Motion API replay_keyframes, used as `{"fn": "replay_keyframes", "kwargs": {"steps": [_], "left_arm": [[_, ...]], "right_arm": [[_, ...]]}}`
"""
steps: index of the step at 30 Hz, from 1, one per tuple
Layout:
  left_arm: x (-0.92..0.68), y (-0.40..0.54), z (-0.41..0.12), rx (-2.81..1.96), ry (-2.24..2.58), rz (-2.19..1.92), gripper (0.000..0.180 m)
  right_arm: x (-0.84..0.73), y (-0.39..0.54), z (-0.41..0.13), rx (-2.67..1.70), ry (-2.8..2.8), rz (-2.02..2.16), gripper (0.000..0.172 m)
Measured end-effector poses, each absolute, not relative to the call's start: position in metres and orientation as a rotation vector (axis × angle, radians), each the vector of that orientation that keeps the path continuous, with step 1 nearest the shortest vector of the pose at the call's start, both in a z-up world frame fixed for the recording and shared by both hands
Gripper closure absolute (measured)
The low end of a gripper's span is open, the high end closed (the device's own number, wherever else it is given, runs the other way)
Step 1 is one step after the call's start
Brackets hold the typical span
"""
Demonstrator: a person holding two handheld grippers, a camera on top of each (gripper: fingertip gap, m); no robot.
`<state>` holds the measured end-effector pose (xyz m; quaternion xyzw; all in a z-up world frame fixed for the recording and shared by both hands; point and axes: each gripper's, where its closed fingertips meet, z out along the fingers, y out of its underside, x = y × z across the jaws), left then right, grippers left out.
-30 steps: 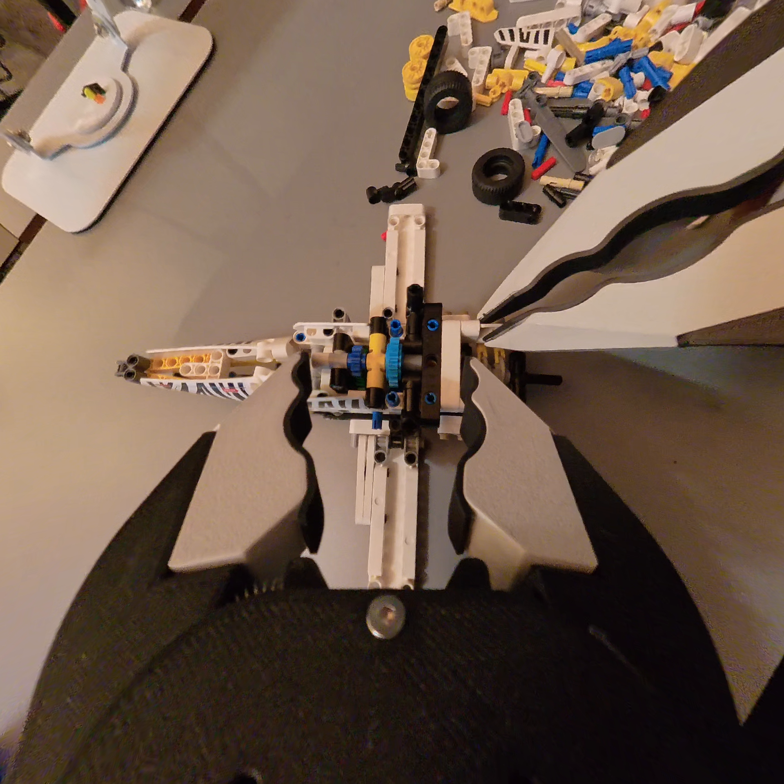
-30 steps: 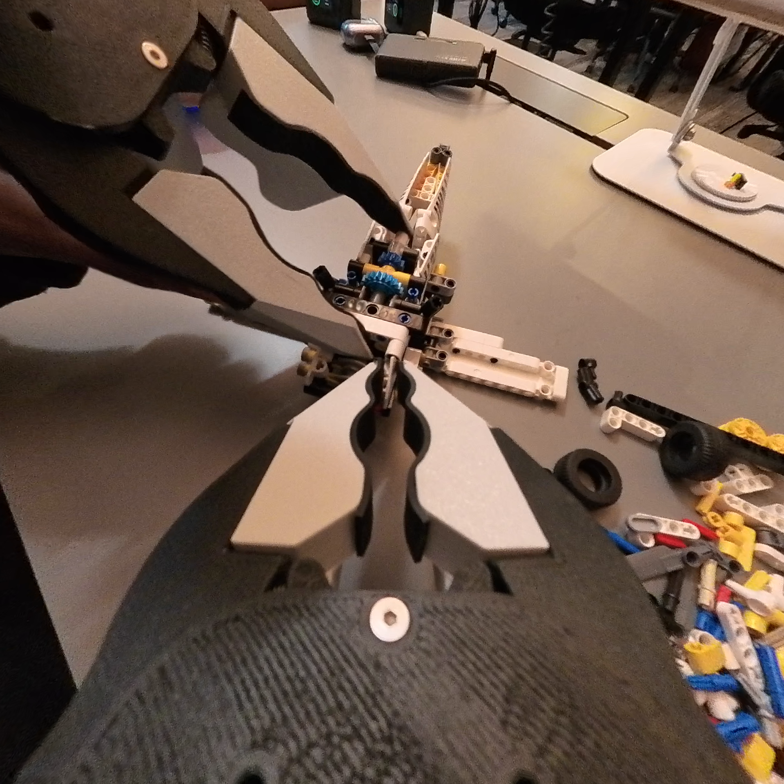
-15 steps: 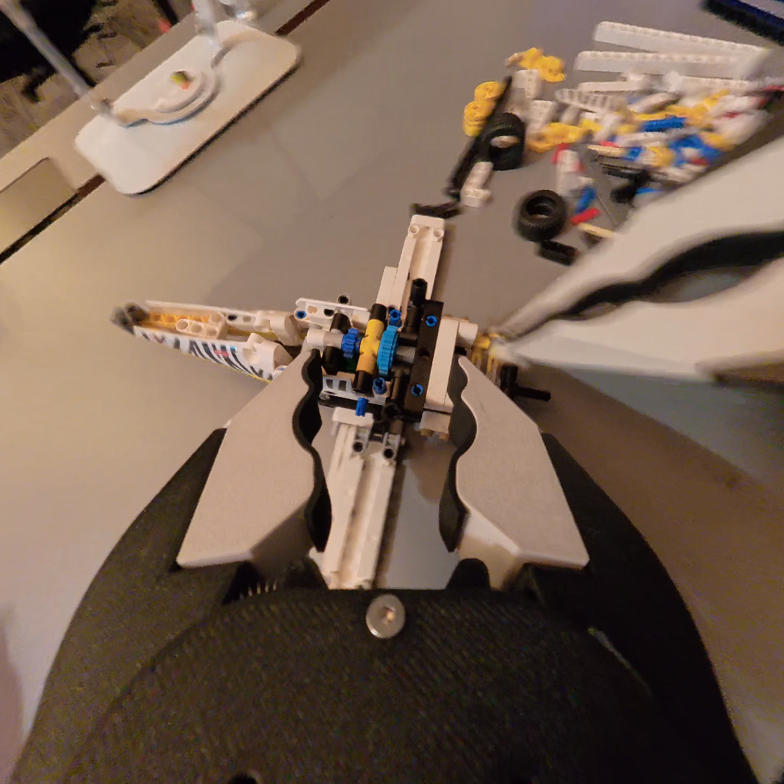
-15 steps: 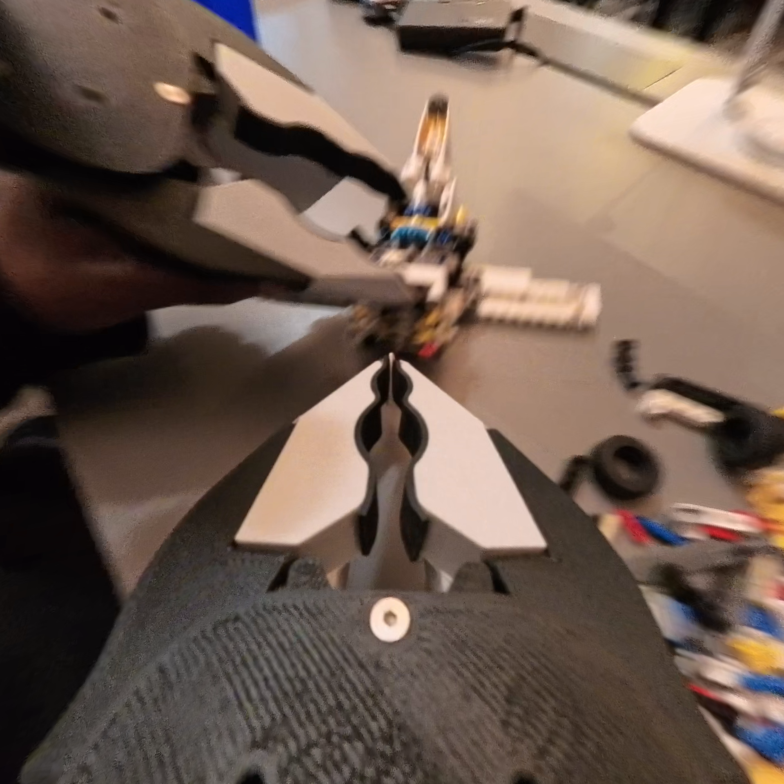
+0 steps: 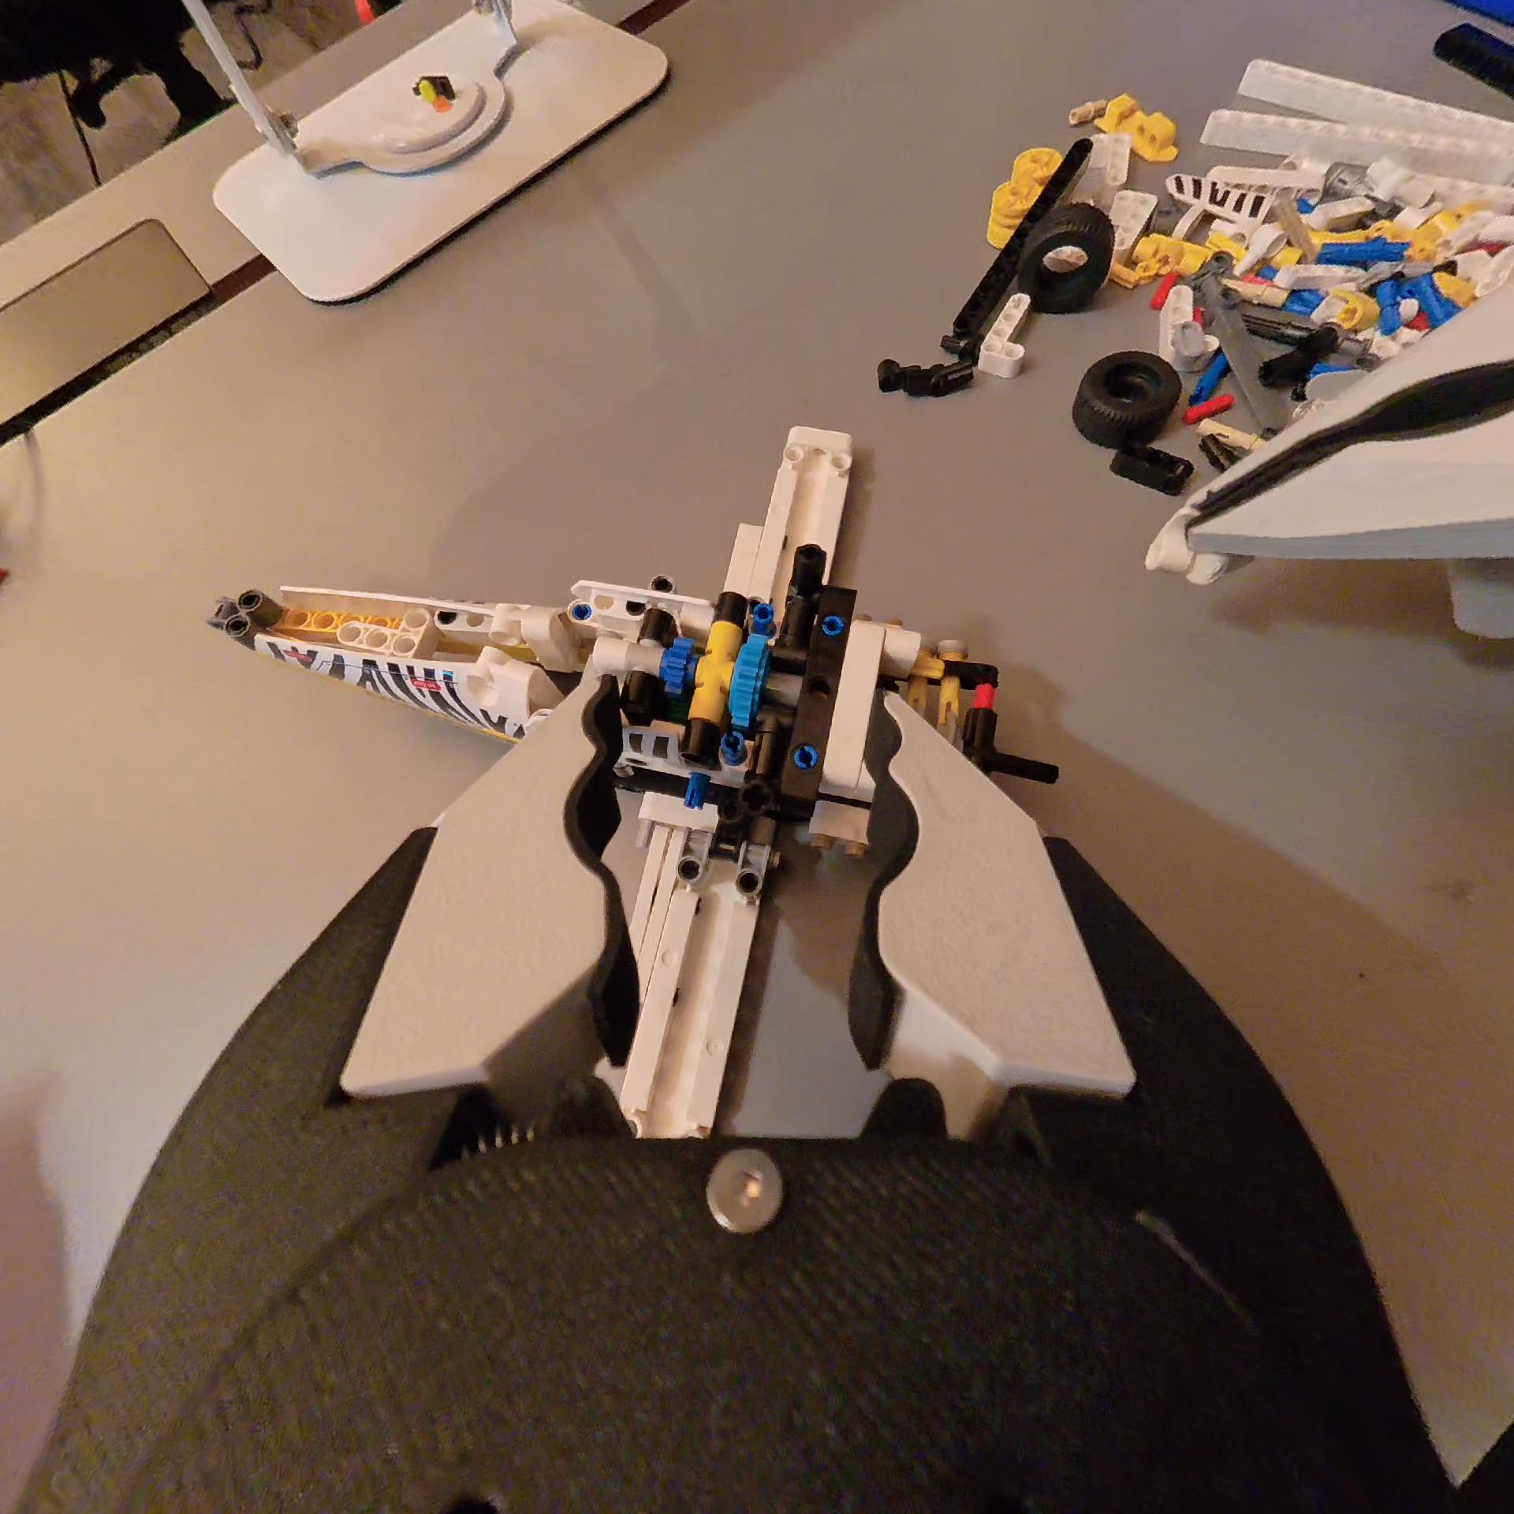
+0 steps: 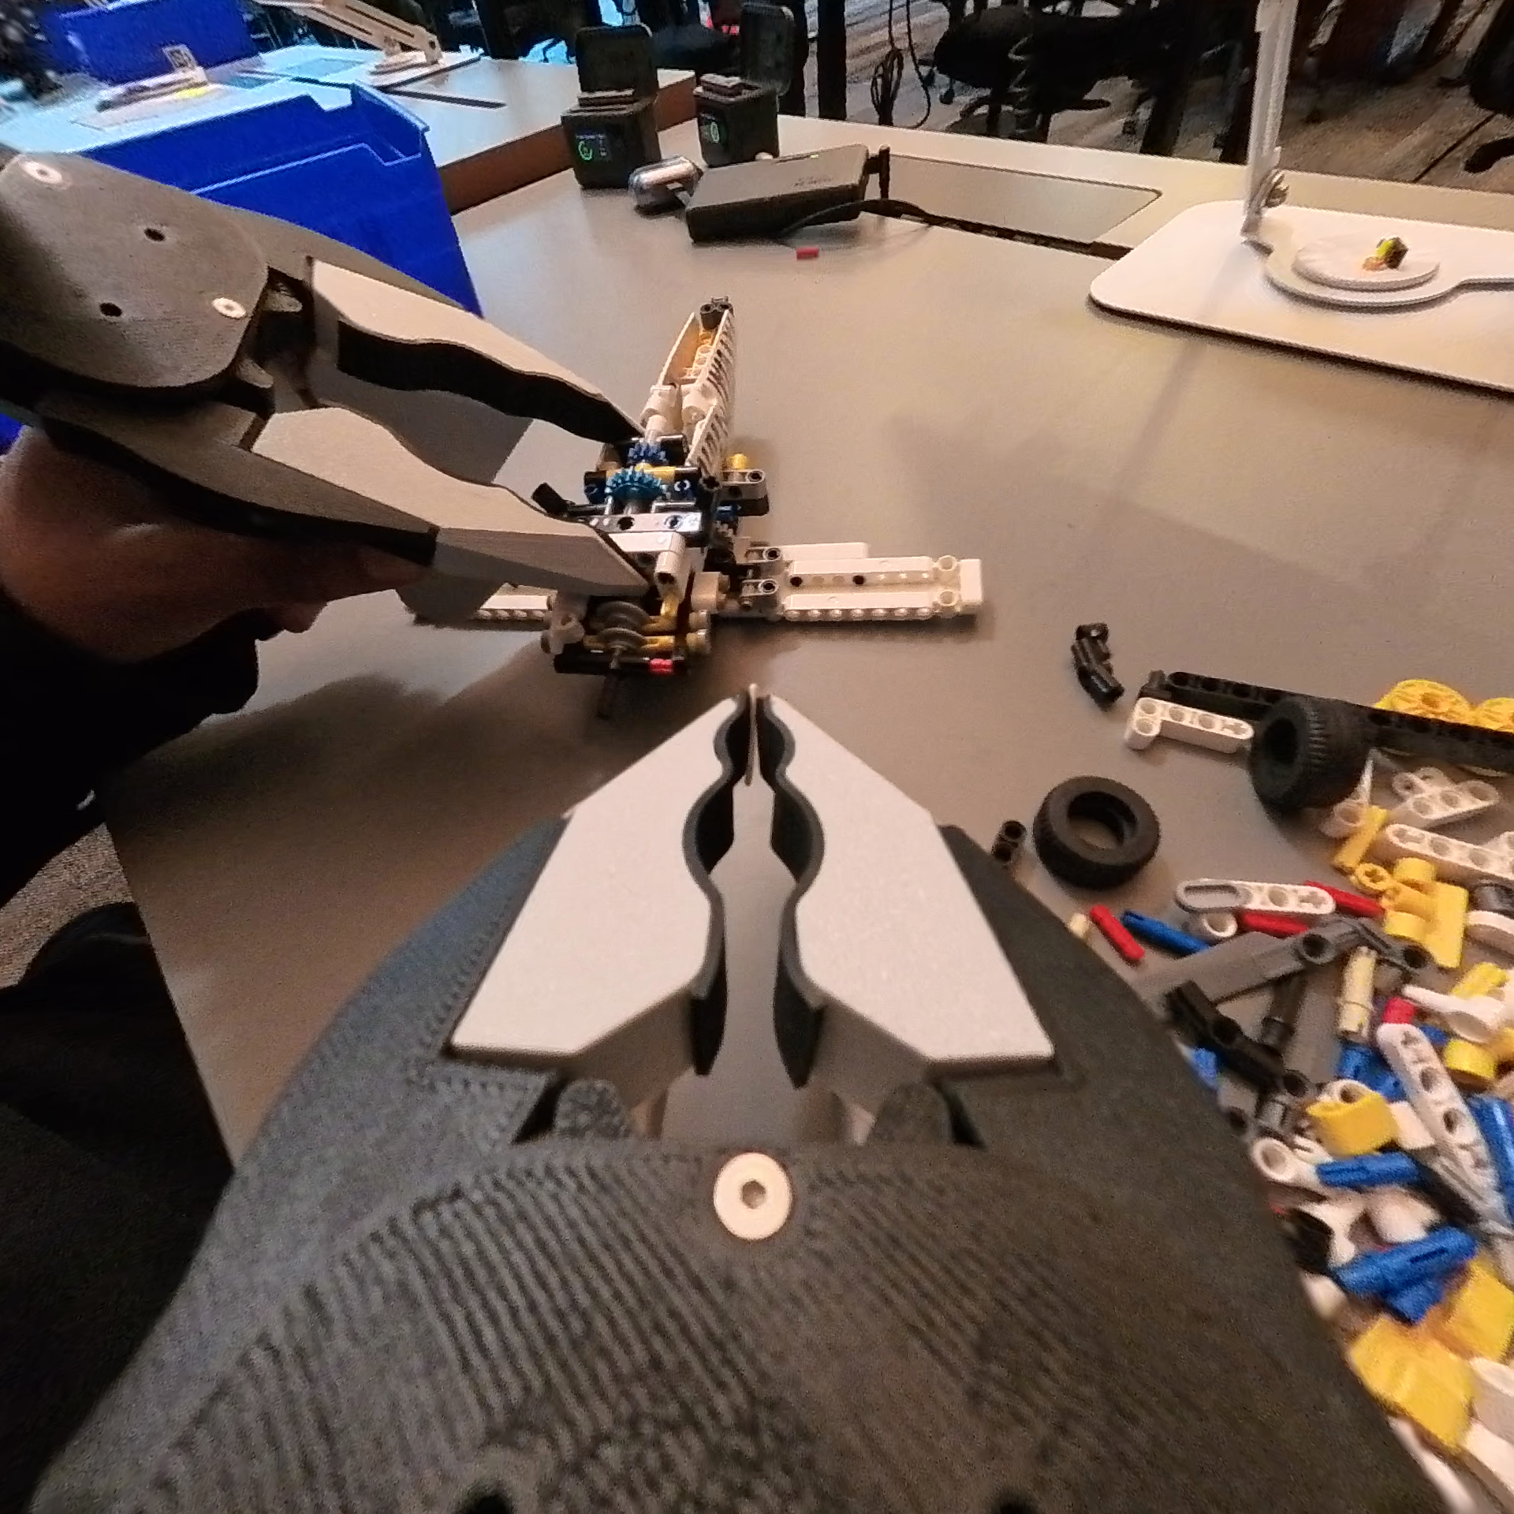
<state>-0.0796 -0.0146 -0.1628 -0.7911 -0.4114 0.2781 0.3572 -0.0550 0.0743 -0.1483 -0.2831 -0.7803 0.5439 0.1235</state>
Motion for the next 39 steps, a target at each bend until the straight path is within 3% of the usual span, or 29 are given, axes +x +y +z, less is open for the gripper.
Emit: {"fn": "replay_keyframes", "kwargs": {"steps": [20, 26, 32, 34, 39], "left_arm": [[-0.068, -0.041, -0.163, -2.01, -1.115, 0.757, 0.122], [-0.066, -0.049, -0.162, -1.991, -1.126, 0.761, 0.122], [-0.063, -0.05, -0.158, -1.907, -1.112, 0.699, 0.122], [-0.061, -0.049, -0.155, -1.857, -1.106, 0.647, 0.122], [-0.051, -0.056, -0.142, -1.734, -1.078, 0.582, 0.119]], "right_arm": [[-0.112, 0.149, -0.168, -0.9, -2.214, 1.154, 0.172], [-0.122, 0.163, -0.141, -0.906, -2.132, 1.215, 0.161], [-0.125, 0.125, -0.099, -0.781, -2.149, 1.447, 0.139], [-0.134, 0.099, -0.083, -0.731, -2.147, 1.492, 0.117], [-0.171, -0.003, -0.063, -0.471, -2.229, 1.547, 0.122]]}}
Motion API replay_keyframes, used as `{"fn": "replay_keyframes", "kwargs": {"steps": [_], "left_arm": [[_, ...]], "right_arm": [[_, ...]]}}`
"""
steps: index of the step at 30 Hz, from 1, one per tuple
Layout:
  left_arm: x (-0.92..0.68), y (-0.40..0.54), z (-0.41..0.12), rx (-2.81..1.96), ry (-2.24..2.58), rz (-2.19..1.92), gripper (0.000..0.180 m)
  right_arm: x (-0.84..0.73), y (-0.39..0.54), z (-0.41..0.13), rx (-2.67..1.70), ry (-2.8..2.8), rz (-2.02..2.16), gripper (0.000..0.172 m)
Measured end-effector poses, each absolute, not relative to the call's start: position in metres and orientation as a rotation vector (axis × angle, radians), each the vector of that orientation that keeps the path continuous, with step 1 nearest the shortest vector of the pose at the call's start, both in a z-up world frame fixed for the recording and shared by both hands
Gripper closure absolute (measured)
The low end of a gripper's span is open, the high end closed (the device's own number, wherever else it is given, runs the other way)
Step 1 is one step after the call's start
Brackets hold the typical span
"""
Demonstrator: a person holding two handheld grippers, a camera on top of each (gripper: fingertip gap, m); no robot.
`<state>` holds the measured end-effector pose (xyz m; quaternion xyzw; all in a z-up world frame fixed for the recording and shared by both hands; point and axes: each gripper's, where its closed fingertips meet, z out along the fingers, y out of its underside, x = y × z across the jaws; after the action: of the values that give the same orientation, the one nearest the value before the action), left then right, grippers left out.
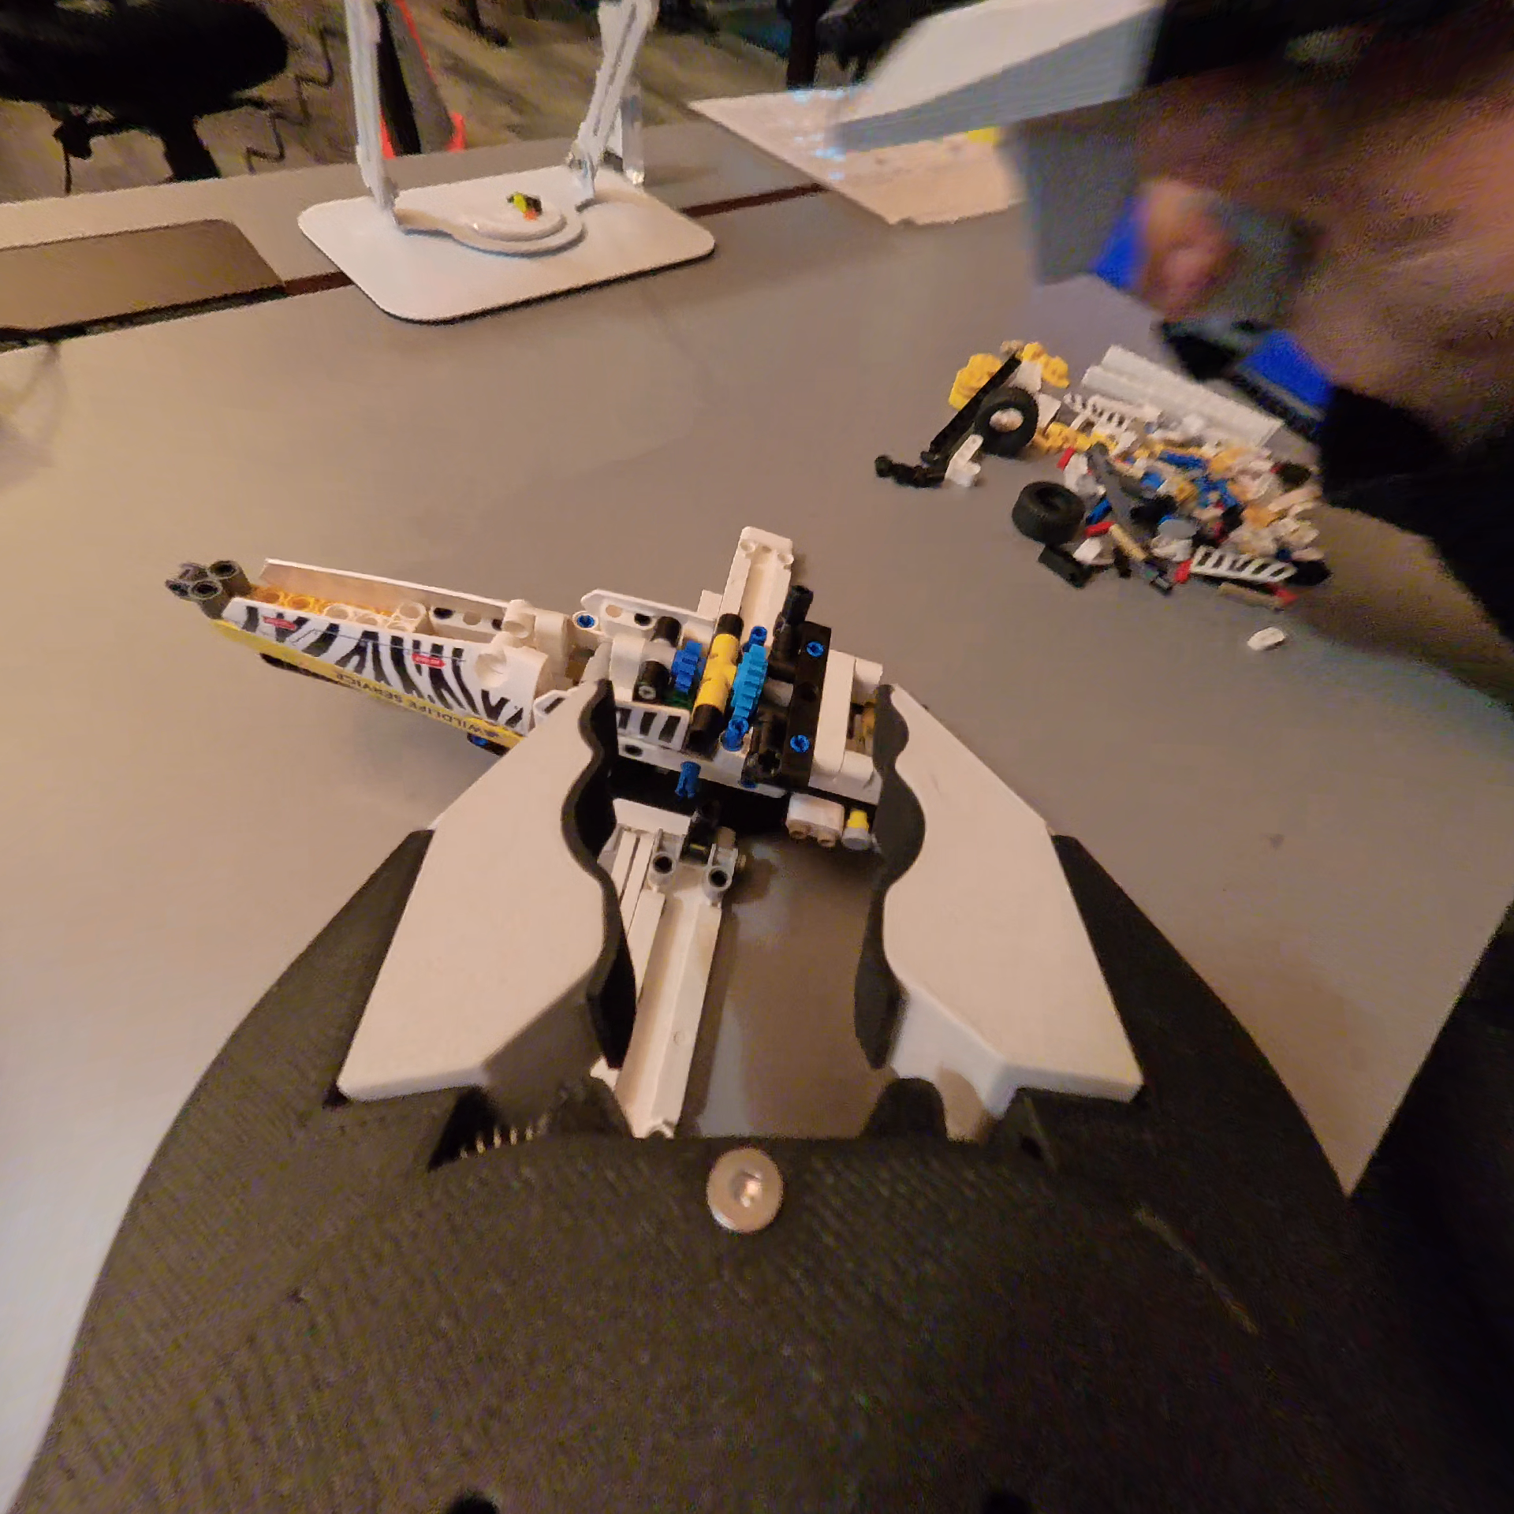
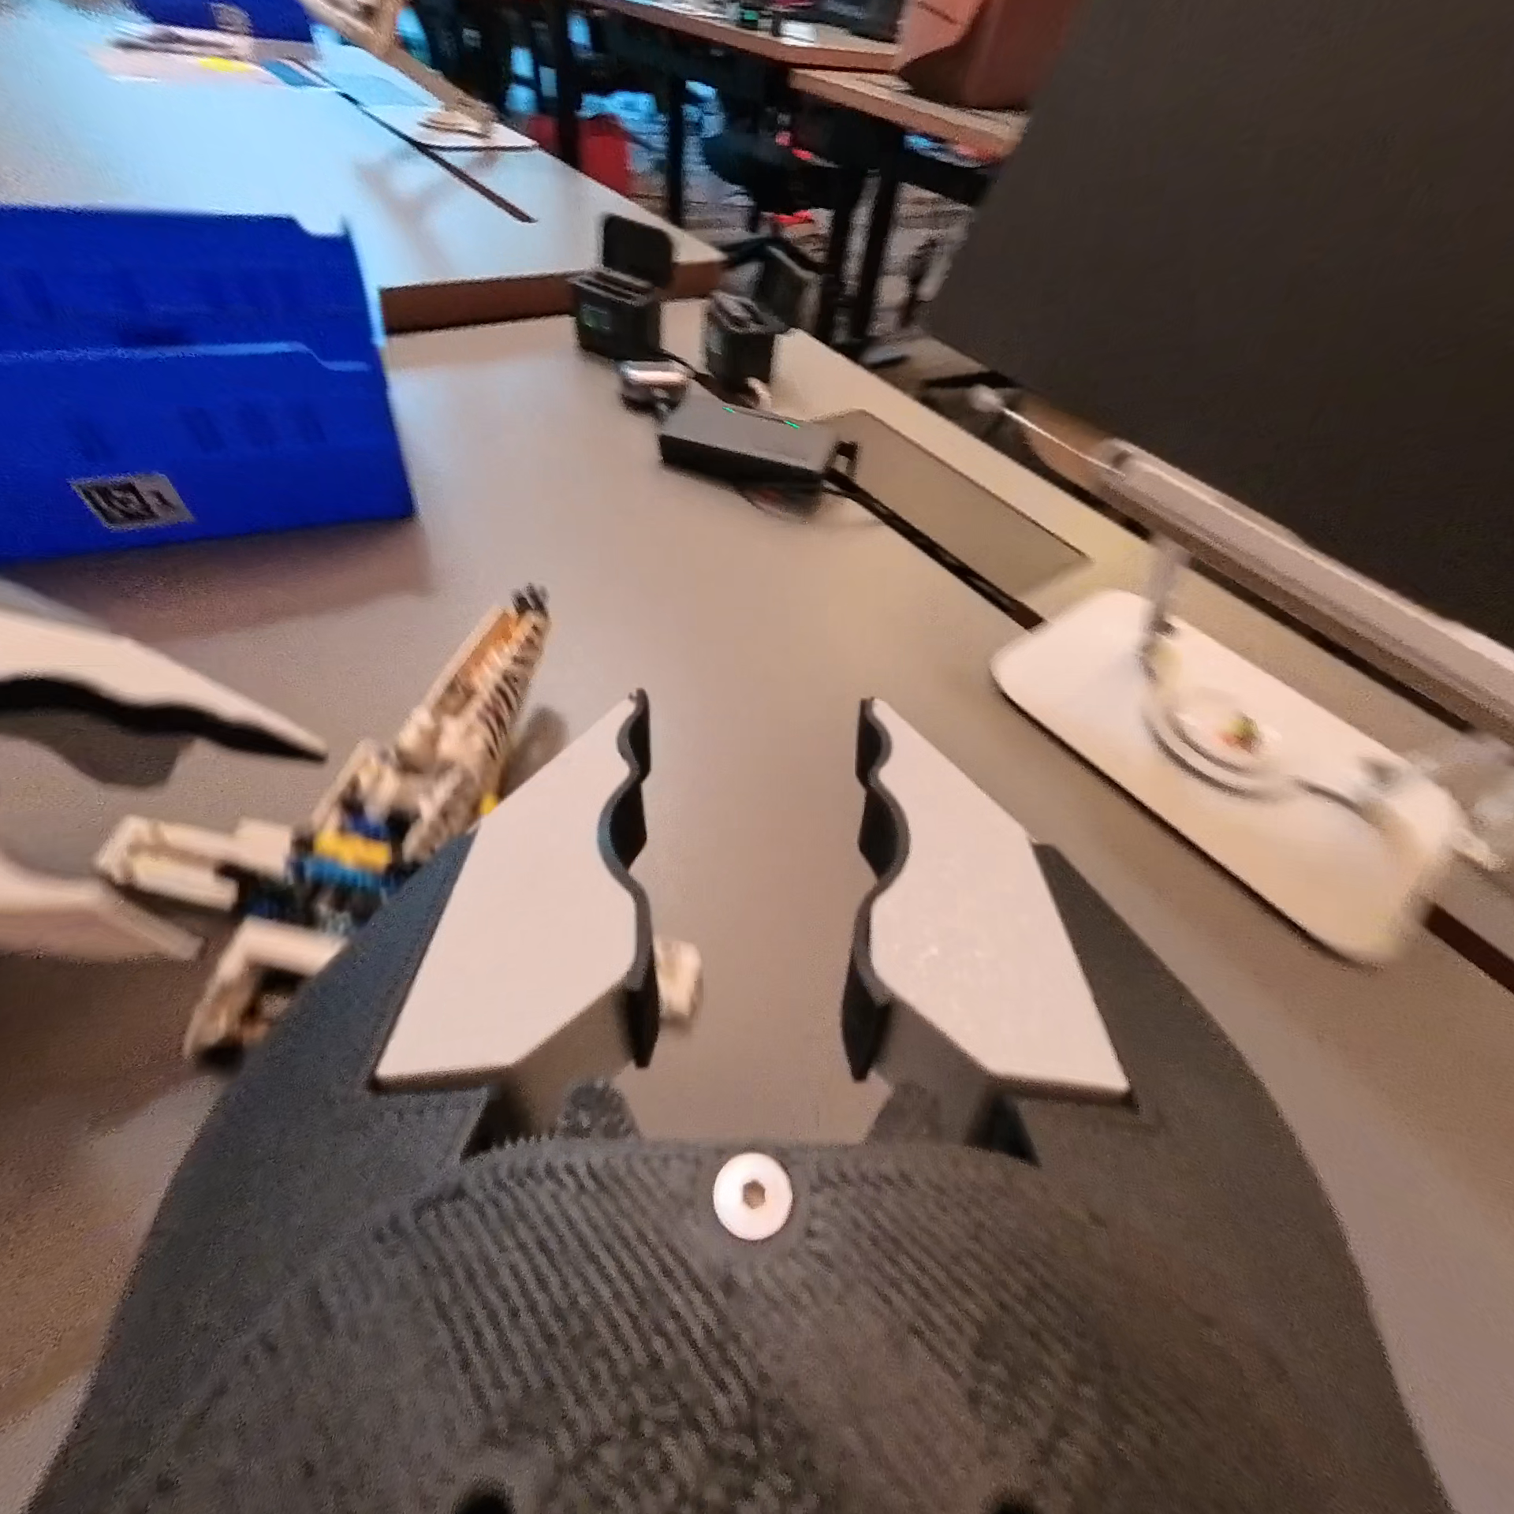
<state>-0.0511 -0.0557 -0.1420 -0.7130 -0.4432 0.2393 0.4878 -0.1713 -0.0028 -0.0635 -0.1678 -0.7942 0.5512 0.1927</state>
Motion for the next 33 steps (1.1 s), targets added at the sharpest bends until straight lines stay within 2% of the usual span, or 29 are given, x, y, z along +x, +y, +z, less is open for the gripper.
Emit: {"fn": "replay_keyframes", "kwargs": {"steps": [4, 11, 19, 21, 30, 33], "left_arm": [[-0.045, -0.066, -0.123, -1.599, -1.031, 0.594, 0.116], [-0.038, -0.089, -0.103, -1.43, -0.938, 0.656, 0.117], [-0.041, -0.106, -0.102, -1.29, -0.964, 0.528, 0.118], [-0.041, -0.108, -0.101, -1.269, -0.967, 0.511, 0.117], [-0.04, -0.109, -0.101, -1.251, -0.97, 0.48, 0.118], [-0.04, -0.11, -0.101, -1.243, -0.972, 0.469, 0.118]], "right_arm": [[-0.217, -0.105, -0.077, -0.432, -2.357, 1.631, 0.13], [-0.318, -0.217, -0.168, -0.414, -2.567, 1.304, 0.133], [-0.358, -0.269, -0.195, -0.554, -2.657, 1.301, 0.141], [-0.364, -0.274, -0.197, -0.544, -2.657, 1.278, 0.149], [-0.359, -0.294, -0.2, -0.417, -2.713, 1.265, 0.141], [-0.356, -0.294, -0.203, -0.365, -2.704, 1.223, 0.149]]}}
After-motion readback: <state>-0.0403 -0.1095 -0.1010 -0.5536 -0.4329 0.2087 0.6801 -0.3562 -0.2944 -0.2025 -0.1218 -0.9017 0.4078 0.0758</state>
